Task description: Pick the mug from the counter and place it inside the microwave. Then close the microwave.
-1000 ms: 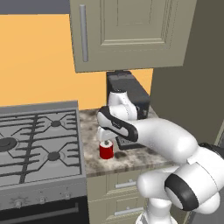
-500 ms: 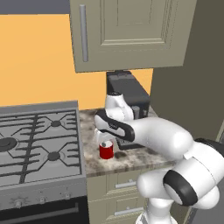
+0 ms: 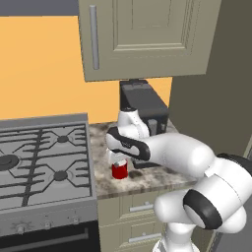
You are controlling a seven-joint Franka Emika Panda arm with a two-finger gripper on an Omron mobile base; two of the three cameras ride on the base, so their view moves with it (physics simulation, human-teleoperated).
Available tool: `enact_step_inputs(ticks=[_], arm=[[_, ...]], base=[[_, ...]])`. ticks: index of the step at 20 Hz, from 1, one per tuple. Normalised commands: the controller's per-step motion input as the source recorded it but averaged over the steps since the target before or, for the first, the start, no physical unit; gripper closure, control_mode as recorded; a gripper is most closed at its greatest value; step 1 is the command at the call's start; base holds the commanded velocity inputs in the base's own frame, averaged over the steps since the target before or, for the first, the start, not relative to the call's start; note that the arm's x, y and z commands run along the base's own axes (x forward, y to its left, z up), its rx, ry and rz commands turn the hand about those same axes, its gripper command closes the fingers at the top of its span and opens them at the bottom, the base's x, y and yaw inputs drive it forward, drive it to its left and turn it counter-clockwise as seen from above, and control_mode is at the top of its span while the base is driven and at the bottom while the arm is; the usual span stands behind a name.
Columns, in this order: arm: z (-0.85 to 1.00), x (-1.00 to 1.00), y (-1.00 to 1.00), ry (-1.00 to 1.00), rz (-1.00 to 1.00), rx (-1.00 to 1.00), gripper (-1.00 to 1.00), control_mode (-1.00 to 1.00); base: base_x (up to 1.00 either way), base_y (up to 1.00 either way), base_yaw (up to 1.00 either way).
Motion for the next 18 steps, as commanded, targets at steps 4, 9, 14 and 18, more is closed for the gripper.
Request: enact_step_inputs(ticks=[4,9,14,18], arm=[[-0.09,0.02,0.0,-0.07,-0.01,0.0,-1.0,-1.0],[-0.03,0.03,0.0,-0.08,-0.02,0.0,-1.0,-1.0],[0.0,0.0,0.0,-0.05,-0.01,0.0,-1.0,-1.0],[-0.07,0.0,0.0,0.0,-0.01,0.0,-1.0,-1.0]], base=[[0.0,0.0,0.0],[0.0,0.0,0.0],[0.0,0.0,0.0],[0.0,0.0,0.0]])
